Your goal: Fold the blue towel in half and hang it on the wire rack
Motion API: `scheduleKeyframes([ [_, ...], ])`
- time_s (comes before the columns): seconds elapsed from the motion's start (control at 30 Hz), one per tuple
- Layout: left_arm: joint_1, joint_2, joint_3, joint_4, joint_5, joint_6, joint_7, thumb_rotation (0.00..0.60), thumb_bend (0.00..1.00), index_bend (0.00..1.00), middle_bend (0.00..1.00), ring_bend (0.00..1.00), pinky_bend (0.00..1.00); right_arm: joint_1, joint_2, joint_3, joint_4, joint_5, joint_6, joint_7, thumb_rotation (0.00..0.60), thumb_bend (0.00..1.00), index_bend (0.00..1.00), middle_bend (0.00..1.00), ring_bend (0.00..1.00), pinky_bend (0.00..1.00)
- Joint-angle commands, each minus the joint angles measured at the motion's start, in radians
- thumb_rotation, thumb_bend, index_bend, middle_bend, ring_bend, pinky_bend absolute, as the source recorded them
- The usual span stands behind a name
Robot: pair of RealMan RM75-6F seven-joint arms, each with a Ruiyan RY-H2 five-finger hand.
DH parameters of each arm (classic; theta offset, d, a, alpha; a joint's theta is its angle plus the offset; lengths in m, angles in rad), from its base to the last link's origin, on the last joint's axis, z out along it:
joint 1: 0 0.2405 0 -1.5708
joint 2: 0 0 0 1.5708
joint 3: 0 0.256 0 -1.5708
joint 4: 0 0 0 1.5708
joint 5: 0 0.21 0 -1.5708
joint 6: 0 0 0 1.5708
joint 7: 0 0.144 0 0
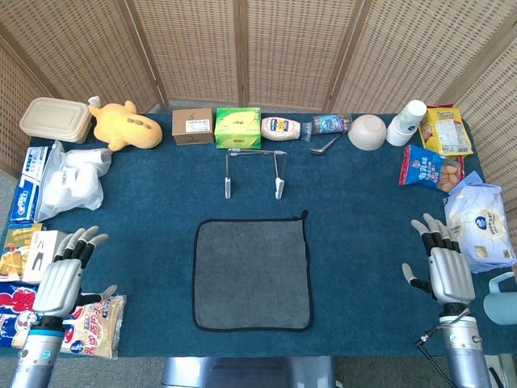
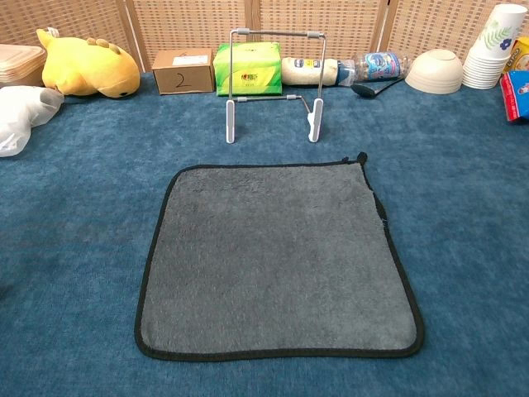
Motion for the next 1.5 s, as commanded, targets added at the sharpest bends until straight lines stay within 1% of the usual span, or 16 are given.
scheduleKeyframes([
  [0.03,-0.003,0.005,0.005,-0.003,0.006,-0.006,-0.002,0.6,0.21,0.16,0.1,0.0,0.0,-0.003,0.001,-0.002,-0.001,-0.007,0.006,0.003,0.6,0.33,0.11,0.02,0.0,0.0],
  [0.27,-0.009,0.022,0.007,-0.008,0.009,-0.019,-0.018,0.6,0.21,0.16,0.1,0.0,0.0,-0.014,0.008,-0.003,-0.008,-0.008,0.019,0.005,0.6,0.33,0.11,0.02,0.0,0.0],
  [0.57,-0.044,0.049,0.003,-0.011,0.013,-0.074,-0.045,0.6,0.21,0.17,0.1,0.0,0.0,-0.015,0.006,-0.002,-0.011,-0.004,0.021,-0.001,0.6,0.33,0.11,0.02,0.0,0.0],
  [0.8,-0.122,0.082,-0.01,-0.006,0.014,-0.196,-0.086,0.6,0.21,0.18,0.1,0.0,0.0,-0.022,0.007,-0.003,-0.016,0.005,0.028,-0.013,0.6,0.33,0.11,0.02,0.0,0.0],
  [1.03,-0.251,0.094,-0.04,0.008,0.011,-0.381,-0.144,0.6,0.21,0.2,0.1,0.0,0.0,-0.035,0.013,-0.005,-0.028,0.014,0.045,-0.026,0.6,0.33,0.11,0.02,0.0,0.0],
  [1.2,-0.347,0.048,-0.06,0.037,0.012,-0.491,-0.145,0.6,0.21,0.22,0.1,0.0,0.0,-0.047,0.014,-0.009,-0.035,0.01,0.061,-0.028,0.6,0.33,0.11,0.02,0.0,0.0],
  [1.37,-0.419,-0.038,-0.062,0.063,0.004,-0.551,-0.101,0.6,0.21,0.23,0.1,0.0,0.0,-0.057,0.014,-0.012,-0.03,0.014,0.066,-0.022,0.6,0.33,0.11,0.02,0.0,0.0],
  [1.5,-0.46,-0.106,-0.059,0.076,-0.022,-0.578,-0.054,0.6,0.2,0.24,0.1,0.0,0.0,-0.058,0.012,-0.01,-0.018,0.021,0.06,-0.012,0.6,0.33,0.11,0.02,0.0,0.0],
])
